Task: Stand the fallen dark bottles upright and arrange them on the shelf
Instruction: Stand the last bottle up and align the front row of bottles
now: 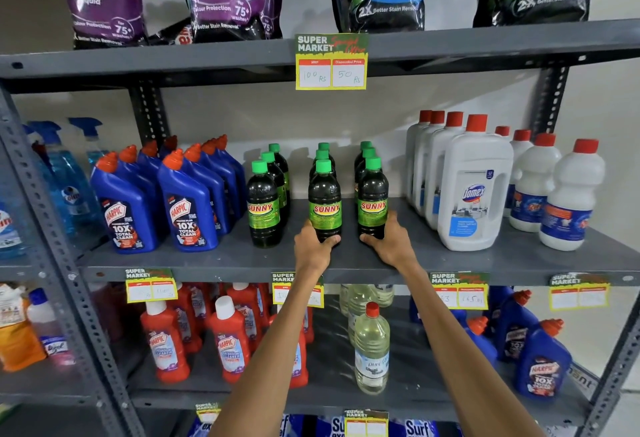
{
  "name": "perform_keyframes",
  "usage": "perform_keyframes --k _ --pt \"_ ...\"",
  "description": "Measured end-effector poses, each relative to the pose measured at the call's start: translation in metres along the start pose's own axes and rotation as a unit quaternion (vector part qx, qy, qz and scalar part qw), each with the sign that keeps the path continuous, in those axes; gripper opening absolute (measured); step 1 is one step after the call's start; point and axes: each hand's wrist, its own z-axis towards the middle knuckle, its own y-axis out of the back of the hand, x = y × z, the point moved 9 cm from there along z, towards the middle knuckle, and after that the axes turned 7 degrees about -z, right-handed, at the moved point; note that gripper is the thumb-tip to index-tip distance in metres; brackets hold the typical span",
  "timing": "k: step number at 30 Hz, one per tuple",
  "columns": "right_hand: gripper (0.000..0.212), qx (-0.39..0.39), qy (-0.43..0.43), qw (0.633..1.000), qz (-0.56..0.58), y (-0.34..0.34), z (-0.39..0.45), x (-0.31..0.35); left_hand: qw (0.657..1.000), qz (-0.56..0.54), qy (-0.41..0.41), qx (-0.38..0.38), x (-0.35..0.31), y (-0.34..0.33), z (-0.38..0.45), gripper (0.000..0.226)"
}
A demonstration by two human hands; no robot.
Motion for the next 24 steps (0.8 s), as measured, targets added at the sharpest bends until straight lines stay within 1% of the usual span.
perform_keyframes --k 13,15,16,17,19,20,21,22,24 --pt "0.068 -0.006 -0.009 1.000 -0.012 0.000 0.000 -0.003 1.000 0.002 0.000 -0.006 0.005 0.001 0.001 0.049" --pt "0.070 -0.006 -0.017 1.000 -0.013 0.000 0.000 -0.003 1.000 0.008 0.004 -0.010 0.005 0.001 0.002 0.052" --pt "0.074 -0.006 -0.020 1.000 -0.010 0.000 -0.001 -0.002 1.000 0.013 0.006 -0.008 0.005 0.001 0.002 0.058" --pt "0.083 -0.006 -0.022 1.000 -0.006 0.000 -0.003 -0.001 1.000 0.023 0.008 -0.003 0.003 0.002 0.002 0.069" --pt "0.102 -0.023 -0.018 1.000 -0.002 0.003 -0.013 0.002 1.000 0.029 0.007 0.007 0.000 0.006 -0.006 0.099" --pt "0.103 -0.045 -0.012 0.999 0.000 0.007 -0.020 0.003 1.000 0.013 -0.006 0.007 -0.001 0.011 -0.014 0.105" --pt "0.096 -0.077 -0.001 0.997 0.006 0.012 -0.030 0.003 1.000 -0.011 -0.028 -0.003 -0.002 0.019 -0.026 0.105" --pt "0.083 -0.115 0.015 0.993 0.019 0.016 -0.040 0.005 0.998 -0.034 -0.053 -0.023 -0.001 0.030 -0.039 0.098" --pt "0.052 -0.169 0.042 0.984 0.046 0.016 -0.060 0.011 0.990 -0.054 -0.099 -0.086 0.007 0.059 -0.065 0.076"
